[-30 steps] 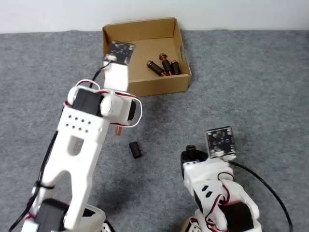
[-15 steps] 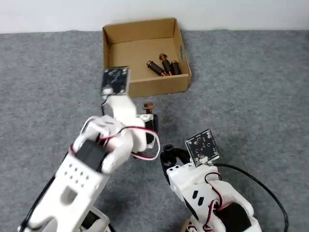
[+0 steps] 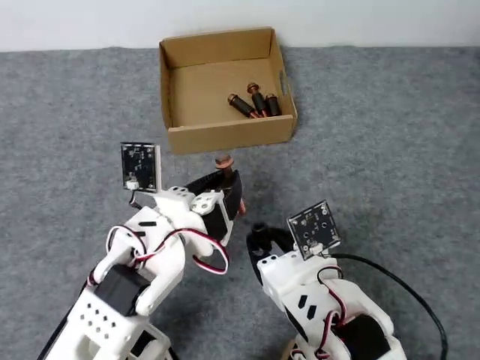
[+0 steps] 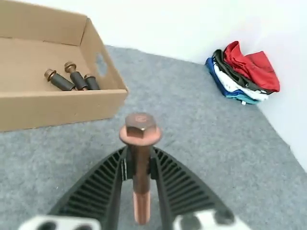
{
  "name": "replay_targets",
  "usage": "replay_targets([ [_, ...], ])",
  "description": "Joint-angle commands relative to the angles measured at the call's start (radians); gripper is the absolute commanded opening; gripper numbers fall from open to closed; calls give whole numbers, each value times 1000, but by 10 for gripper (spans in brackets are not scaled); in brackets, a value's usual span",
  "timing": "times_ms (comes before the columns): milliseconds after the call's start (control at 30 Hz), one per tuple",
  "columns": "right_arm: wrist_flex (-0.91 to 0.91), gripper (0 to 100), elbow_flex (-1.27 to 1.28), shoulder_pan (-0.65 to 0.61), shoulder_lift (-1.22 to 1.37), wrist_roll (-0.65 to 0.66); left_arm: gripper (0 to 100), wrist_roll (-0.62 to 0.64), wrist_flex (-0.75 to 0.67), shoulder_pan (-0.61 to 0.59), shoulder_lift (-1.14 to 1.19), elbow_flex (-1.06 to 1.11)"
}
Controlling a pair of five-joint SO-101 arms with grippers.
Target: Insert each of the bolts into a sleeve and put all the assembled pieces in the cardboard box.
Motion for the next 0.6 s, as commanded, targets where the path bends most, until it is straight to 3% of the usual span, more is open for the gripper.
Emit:
replay_targets([
  [0, -51, 8, -40, -7, 2, 66, 4, 14, -37, 9, -35, -8],
  [567, -94, 8, -41, -7, 2, 161, 4, 130, -32, 41, -44, -4],
])
